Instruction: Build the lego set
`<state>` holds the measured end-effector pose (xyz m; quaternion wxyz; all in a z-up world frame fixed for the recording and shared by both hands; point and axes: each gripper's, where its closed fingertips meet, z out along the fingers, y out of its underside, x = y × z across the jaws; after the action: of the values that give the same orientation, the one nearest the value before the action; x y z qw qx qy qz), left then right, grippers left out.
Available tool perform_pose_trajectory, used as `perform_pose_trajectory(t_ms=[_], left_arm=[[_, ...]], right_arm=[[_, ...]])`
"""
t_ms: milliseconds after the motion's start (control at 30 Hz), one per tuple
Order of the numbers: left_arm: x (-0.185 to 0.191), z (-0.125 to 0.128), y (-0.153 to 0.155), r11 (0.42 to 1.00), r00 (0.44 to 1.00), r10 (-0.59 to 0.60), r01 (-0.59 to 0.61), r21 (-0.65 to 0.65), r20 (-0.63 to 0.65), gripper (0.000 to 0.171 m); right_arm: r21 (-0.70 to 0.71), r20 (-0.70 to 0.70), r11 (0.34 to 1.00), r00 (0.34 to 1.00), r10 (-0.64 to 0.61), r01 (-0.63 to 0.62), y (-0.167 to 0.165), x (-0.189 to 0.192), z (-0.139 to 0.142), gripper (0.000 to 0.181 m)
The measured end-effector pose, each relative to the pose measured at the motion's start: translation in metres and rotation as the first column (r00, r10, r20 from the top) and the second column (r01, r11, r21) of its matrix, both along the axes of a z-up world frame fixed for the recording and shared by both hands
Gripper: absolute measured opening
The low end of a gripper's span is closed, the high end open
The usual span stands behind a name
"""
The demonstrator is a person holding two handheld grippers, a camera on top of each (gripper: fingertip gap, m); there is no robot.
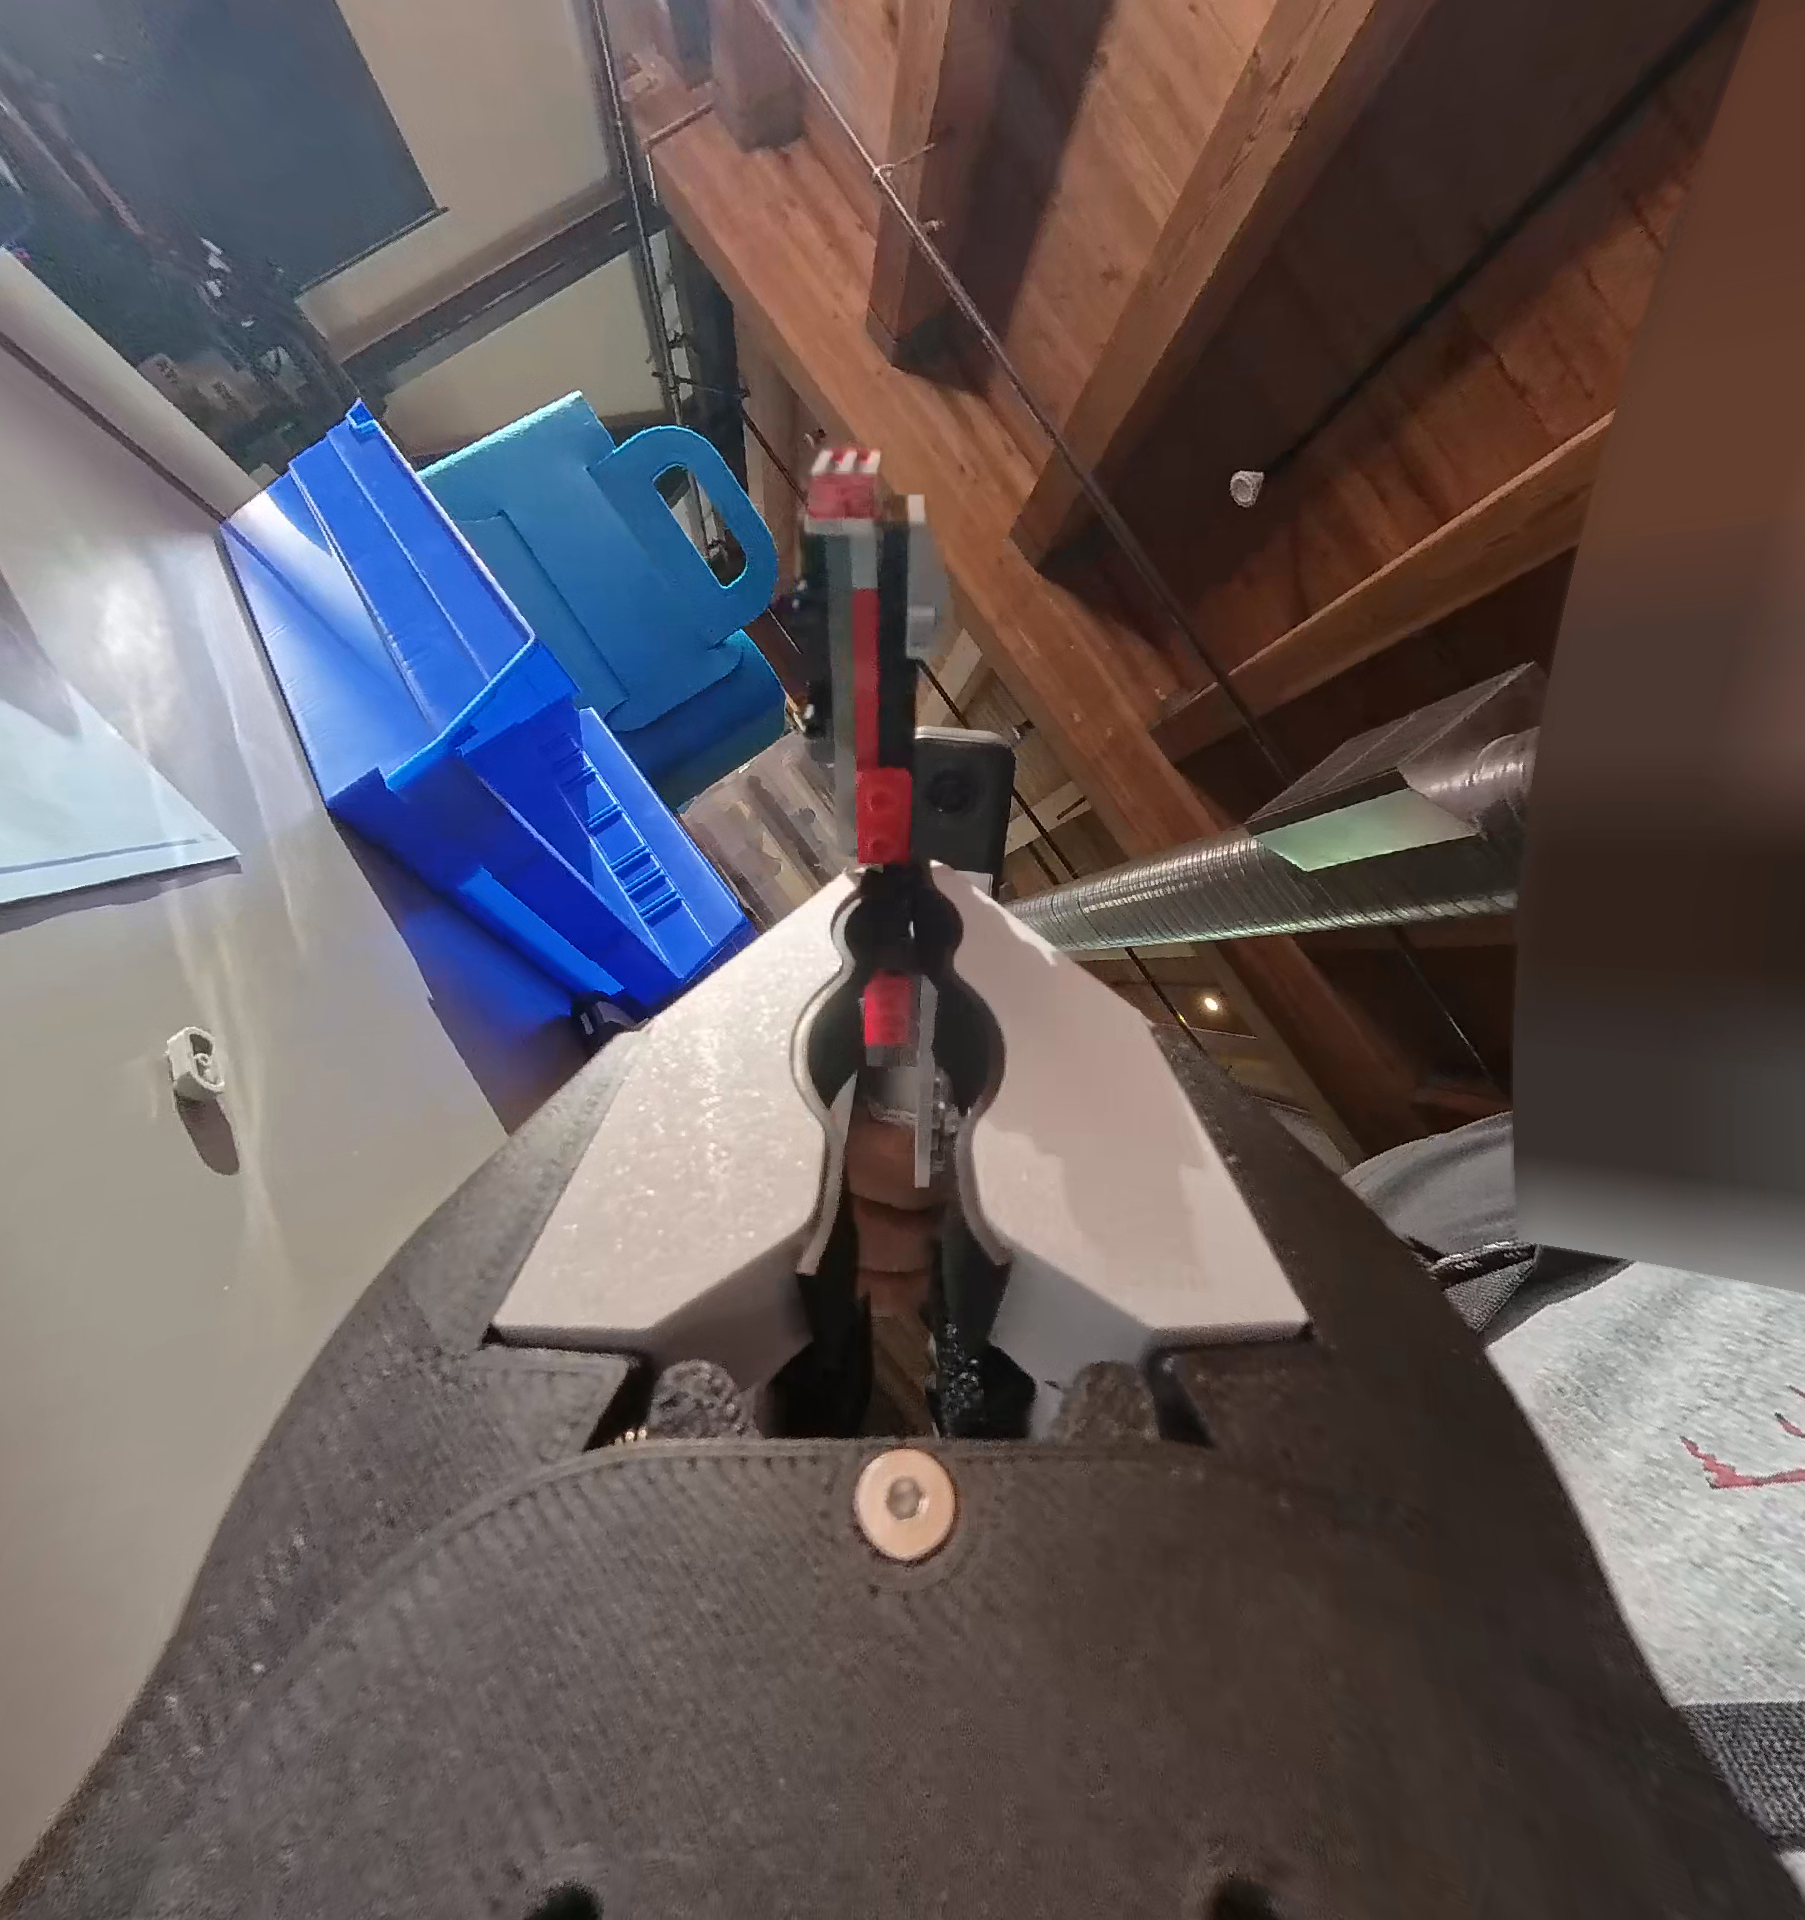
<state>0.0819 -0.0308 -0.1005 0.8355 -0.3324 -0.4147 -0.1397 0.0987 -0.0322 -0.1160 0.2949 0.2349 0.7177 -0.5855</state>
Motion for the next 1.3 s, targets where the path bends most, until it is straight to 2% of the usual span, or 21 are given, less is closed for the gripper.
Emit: perform_pose_trajectory(t_ms=[433,667,767,800,867,1033,1167,1300], left_arm=[[0.005,0.008,0.002,0.999,0.997,-0.033,0.033,-0.003,-0.063,0.006],[0.005,0.009,0.0,1.0,0.997,-0.024,0.024,-0.004,-0.077,0.006],[0.001,0.011,-0.01,0.998,0.997,0.024,-0.02,0.059,-0.072,0.005],[-0.001,0.011,-0.014,0.995,0.997,0.034,-0.028,0.091,-0.064,0.005],[-0.001,0.013,-0.023,0.987,0.996,0.054,-0.042,0.155,-0.072,0.005],[0.008,0.024,-0.029,0.974,0.979,0.121,-0.086,0.209,-0.164,0.005],[0.017,0.033,-0.028,0.973,0.96,0.153,-0.105,0.204,-0.236,0.005],[0.022,0.039,-0.028,0.976,0.937,0.188,-0.143,0.166,-0.294,0.006]], right_arm=[[-0.014,-0.108,1.0,0.994,0.0,-0.002,0.0,0.004,0.005,0.02],[-0.007,-0.115,1.0,0.993,-0.011,0.01,-0.001,0.004,0.007,0.021],[0.015,-0.118,0.999,0.992,-0.035,0.037,-0.002,0.002,0.005,0.044],[0.02,-0.125,0.999,0.991,-0.037,0.04,-0.002,0.002,0.005,0.045],[0.011,-0.132,0.999,0.99,-0.044,0.046,-0.002,0.004,0.008,0.044],[-0.016,-0.239,0.998,0.969,-0.064,0.062,-0.006,0.01,0.025,0.028],[-0.003,-0.356,0.997,0.931,-0.078,0.082,-0.006,0.013,0.03,0.02],[-0.02,-0.364,0.997,0.928,-0.076,0.074,-0.005,0.017,0.036,0.015]])
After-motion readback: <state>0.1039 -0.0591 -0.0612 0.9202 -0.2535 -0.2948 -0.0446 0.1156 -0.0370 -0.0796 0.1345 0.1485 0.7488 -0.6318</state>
